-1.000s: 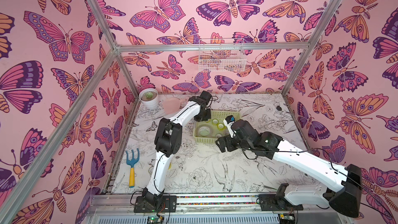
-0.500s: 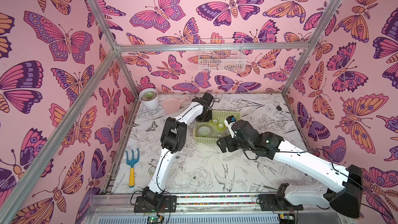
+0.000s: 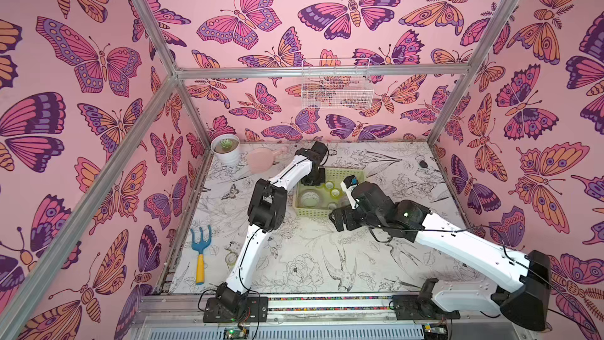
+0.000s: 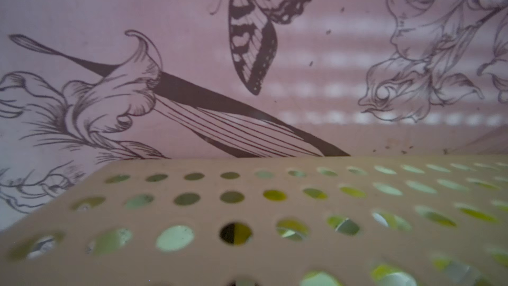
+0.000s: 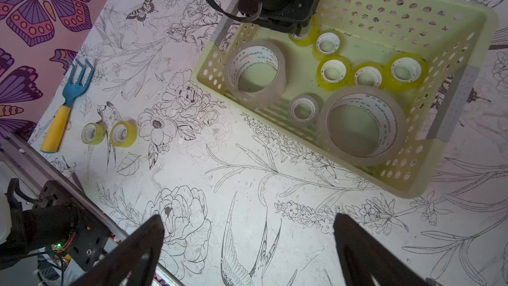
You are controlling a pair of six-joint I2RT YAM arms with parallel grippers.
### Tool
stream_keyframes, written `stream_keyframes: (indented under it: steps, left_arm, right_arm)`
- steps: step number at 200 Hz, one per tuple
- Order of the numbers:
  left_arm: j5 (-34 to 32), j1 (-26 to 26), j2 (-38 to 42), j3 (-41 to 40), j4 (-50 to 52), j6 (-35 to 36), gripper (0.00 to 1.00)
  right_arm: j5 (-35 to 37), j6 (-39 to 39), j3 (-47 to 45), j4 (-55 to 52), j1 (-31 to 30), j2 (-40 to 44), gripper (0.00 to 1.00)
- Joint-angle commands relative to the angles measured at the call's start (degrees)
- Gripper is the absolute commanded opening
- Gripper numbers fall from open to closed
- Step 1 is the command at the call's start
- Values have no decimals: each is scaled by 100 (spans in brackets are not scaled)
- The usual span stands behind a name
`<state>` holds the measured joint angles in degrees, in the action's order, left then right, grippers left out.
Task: Put the transparent tape into the storage box
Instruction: Place the tape in the storage box.
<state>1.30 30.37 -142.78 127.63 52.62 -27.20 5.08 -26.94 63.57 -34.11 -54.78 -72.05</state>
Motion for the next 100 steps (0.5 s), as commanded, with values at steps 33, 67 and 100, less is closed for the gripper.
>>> stream_keyframes:
  steps: [33, 67, 100]
  left_arm:
    - [2, 136, -245, 37, 275, 53, 12]
    - [78, 202, -353, 256, 275, -40, 13]
    - [142, 240, -445, 321, 275, -79, 13]
  right_arm:
    - [-16, 37, -37, -86, 43, -2, 99]
    - [-51, 14, -55, -65, 41, -2, 99]
    - [-26, -9, -99, -92, 42, 58, 99]
